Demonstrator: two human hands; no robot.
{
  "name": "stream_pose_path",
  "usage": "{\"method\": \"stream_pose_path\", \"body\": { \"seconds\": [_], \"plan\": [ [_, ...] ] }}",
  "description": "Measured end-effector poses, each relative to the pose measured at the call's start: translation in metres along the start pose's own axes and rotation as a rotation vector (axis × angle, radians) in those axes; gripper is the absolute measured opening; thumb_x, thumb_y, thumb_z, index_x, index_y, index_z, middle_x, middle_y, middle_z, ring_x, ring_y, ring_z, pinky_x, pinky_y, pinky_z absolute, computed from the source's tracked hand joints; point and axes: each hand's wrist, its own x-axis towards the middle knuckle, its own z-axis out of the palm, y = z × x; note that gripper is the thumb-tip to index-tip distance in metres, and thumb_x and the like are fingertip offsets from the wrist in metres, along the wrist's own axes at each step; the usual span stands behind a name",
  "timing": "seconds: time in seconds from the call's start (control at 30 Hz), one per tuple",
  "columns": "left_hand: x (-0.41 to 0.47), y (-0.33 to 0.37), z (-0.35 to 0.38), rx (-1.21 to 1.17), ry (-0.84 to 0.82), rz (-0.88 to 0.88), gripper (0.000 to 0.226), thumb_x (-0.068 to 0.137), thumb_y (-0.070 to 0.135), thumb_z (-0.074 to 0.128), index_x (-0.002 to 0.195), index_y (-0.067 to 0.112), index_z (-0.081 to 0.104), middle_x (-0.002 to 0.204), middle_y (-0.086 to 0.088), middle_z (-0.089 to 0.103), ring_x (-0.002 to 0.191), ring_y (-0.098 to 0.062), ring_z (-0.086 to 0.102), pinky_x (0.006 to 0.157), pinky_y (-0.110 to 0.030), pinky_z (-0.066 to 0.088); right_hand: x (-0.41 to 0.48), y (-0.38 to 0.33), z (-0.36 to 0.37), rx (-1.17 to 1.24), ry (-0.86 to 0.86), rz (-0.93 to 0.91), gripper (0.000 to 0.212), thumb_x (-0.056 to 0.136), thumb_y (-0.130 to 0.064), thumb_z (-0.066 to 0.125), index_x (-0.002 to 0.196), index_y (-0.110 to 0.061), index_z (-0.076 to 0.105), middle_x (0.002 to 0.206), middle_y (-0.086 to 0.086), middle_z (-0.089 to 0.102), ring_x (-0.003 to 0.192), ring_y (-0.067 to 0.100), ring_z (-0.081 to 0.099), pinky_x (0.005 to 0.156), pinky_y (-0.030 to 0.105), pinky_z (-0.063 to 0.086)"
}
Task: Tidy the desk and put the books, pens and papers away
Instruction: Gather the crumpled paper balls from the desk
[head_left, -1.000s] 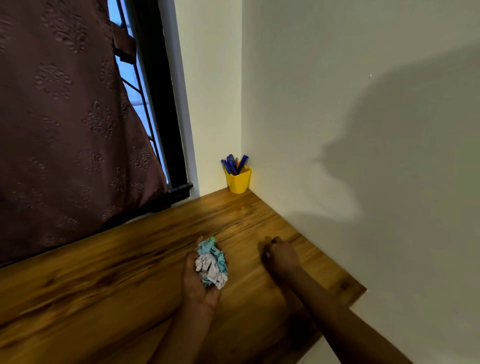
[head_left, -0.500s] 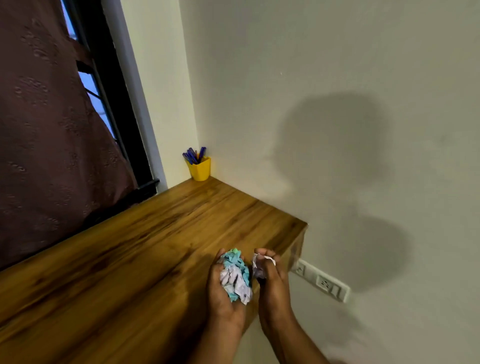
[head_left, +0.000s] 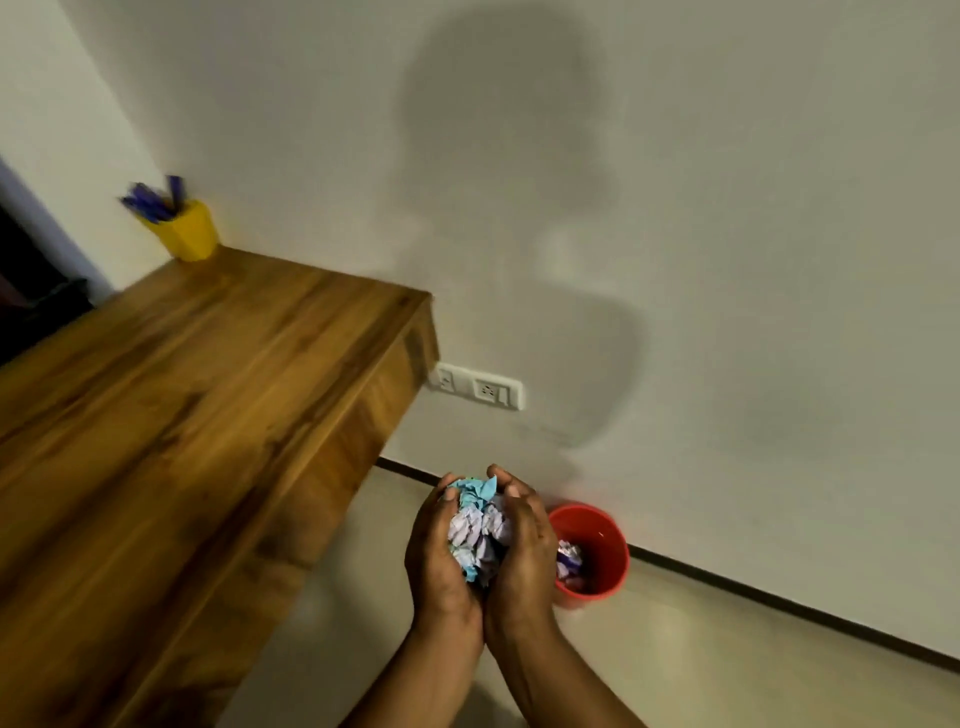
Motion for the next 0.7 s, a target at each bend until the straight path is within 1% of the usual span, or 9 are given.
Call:
{"method": "stream_pose_path", "body": {
  "seconds": [0.07, 0.13, 0.2, 0.3, 0.47, 0.53, 0.6, 0.63, 0.7],
  "plan": [
    [0.004, -0.031, -0.001, 0.063, -0.024, -0.098, 0.079, 0.058, 0.035, 0.084, 0.126, 0.005, 0.057, 0.125, -0.018, 0.060, 0.113, -0.030, 0.060, 0.096, -0.039, 0.048, 0.017, -0.005, -0.029, 0.011, 0.072, 0.062, 0.014, 0.088, -0.008, 0.057, 0.090, -0.006, 0.070, 0.091, 0.019, 0.071, 0.083, 0.029, 0.068, 0.075, 0.036, 0.057],
    [0.010, -0.066, 0.001, 0.104, -0.057, -0.254, 0.048, 0.077, 0.041, 0.069, 0.120, 0.022, 0.061, 0.120, 0.000, 0.061, 0.103, -0.009, 0.063, 0.080, -0.020, 0.054, 0.032, -0.009, -0.058, -0.008, 0.152, 0.120, 0.014, 0.085, -0.014, 0.060, 0.092, -0.004, 0.069, 0.092, 0.021, 0.070, 0.084, 0.032, 0.067, 0.078, 0.038, 0.055],
    [0.024, -0.104, 0.005, 0.155, -0.053, -0.346, 0.043, 0.082, 0.043, 0.062, 0.121, 0.025, 0.060, 0.121, 0.005, 0.060, 0.102, -0.006, 0.060, 0.074, -0.015, 0.054, 0.057, -0.011, -0.092, -0.001, 0.247, 0.199, 0.037, 0.076, -0.024, 0.064, 0.103, 0.000, 0.066, 0.102, 0.026, 0.068, 0.093, 0.038, 0.066, 0.087, 0.043, 0.052],
    [0.051, -0.163, 0.010, 0.239, 0.032, -0.454, 0.065, 0.066, 0.038, 0.078, 0.122, 0.009, 0.062, 0.122, -0.010, 0.064, 0.108, -0.023, 0.064, 0.085, -0.033, 0.052, 0.107, -0.009, -0.146, -0.028, 0.366, 0.305, 0.043, 0.080, -0.032, 0.065, 0.111, -0.002, 0.063, 0.106, 0.022, 0.069, 0.100, 0.034, 0.067, 0.091, 0.043, 0.050],
    [0.152, -0.269, 0.021, 0.351, 0.190, -0.553, 0.080, 0.054, 0.036, 0.087, 0.121, 0.000, 0.060, 0.115, -0.019, 0.066, 0.106, -0.034, 0.065, 0.091, -0.042, 0.050, 0.239, 0.018, -0.237, -0.104, 0.509, 0.352, 0.034, 0.091, -0.030, 0.055, 0.113, -0.004, 0.063, 0.109, 0.018, 0.069, 0.101, 0.031, 0.066, 0.094, 0.044, 0.050],
    [0.203, -0.306, 0.024, 0.549, 0.209, -0.605, 0.082, 0.061, 0.047, 0.080, 0.127, 0.003, 0.057, 0.120, -0.018, 0.064, 0.108, -0.035, 0.063, 0.091, -0.044, 0.050, 0.306, 0.033, -0.277, -0.189, 0.489, 0.411, 0.038, 0.092, -0.034, 0.053, 0.110, -0.002, 0.063, 0.105, 0.018, 0.070, 0.094, 0.030, 0.069, 0.084, 0.037, 0.055],
    [0.256, -0.336, 0.007, 0.670, 0.146, -0.744, 0.086, 0.078, 0.067, 0.056, 0.143, 0.013, 0.039, 0.142, -0.016, 0.045, 0.129, -0.039, 0.043, 0.104, -0.052, 0.034, 0.364, 0.046, -0.313, -0.242, 0.425, 0.505, 0.041, 0.096, -0.035, 0.046, 0.112, -0.001, 0.061, 0.100, 0.017, 0.070, 0.080, 0.026, 0.070, 0.058, 0.022, 0.055],
    [0.283, -0.351, -0.007, 0.723, 0.160, -0.795, 0.086, 0.081, 0.073, 0.044, 0.146, 0.018, 0.033, 0.149, -0.015, 0.035, 0.134, -0.041, 0.034, 0.107, -0.056, 0.027, 0.386, 0.052, -0.330, -0.268, 0.407, 0.523, 0.039, 0.098, -0.031, 0.044, 0.115, 0.001, 0.059, 0.105, 0.019, 0.068, 0.083, 0.027, 0.068, 0.052, 0.018, 0.052],
    [0.315, -0.375, -0.032, 0.841, 0.181, -0.830, 0.098, 0.068, 0.082, 0.047, 0.144, 0.021, 0.036, 0.149, -0.011, 0.034, 0.133, -0.044, 0.032, 0.107, -0.064, 0.023, 0.416, 0.059, -0.351, -0.389, 0.365, 0.541, 0.041, 0.096, -0.029, 0.049, 0.123, 0.001, 0.054, 0.122, 0.025, 0.059, 0.104, 0.036, 0.062, 0.064, 0.021, 0.055]
  ]
}}
